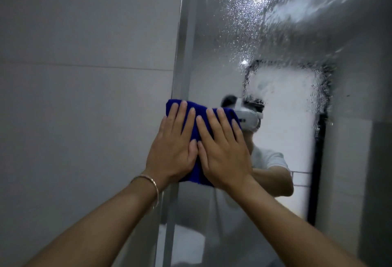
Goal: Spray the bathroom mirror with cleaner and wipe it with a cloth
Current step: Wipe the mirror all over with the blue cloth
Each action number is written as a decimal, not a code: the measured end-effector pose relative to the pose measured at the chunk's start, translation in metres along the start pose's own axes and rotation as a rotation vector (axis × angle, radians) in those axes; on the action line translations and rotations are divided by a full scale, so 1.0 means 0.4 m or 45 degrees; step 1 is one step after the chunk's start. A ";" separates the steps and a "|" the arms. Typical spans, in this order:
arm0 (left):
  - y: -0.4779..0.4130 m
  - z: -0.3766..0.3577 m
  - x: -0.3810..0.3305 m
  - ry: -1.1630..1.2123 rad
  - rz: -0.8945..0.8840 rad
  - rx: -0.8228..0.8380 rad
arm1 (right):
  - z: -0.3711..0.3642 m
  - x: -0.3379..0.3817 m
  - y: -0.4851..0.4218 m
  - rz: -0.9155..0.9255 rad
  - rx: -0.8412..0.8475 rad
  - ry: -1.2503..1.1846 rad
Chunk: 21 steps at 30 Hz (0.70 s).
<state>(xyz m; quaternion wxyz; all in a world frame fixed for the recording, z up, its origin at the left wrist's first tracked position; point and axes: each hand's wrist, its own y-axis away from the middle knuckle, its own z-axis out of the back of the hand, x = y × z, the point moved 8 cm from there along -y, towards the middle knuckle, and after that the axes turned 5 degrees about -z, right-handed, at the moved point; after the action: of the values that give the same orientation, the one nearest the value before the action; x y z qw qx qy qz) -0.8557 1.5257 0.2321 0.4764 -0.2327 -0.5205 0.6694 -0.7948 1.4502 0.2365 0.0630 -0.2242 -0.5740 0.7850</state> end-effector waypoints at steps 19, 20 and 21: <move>-0.076 -0.033 -0.201 -0.040 -0.015 -0.119 | 0.078 -0.191 0.053 -0.069 -0.027 -0.018; -0.086 -0.030 -0.203 -0.038 -0.025 -0.118 | 0.079 -0.197 0.048 -0.060 -0.020 -0.016; -0.104 -0.026 -0.204 -0.038 -0.034 -0.106 | 0.082 -0.204 0.036 -0.066 -0.017 -0.021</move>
<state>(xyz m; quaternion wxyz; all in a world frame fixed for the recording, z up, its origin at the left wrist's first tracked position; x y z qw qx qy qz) -0.7950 1.4592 0.2515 0.4675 -0.2354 -0.5580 0.6440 -0.7336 1.3878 0.2540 0.0772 -0.2033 -0.5853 0.7811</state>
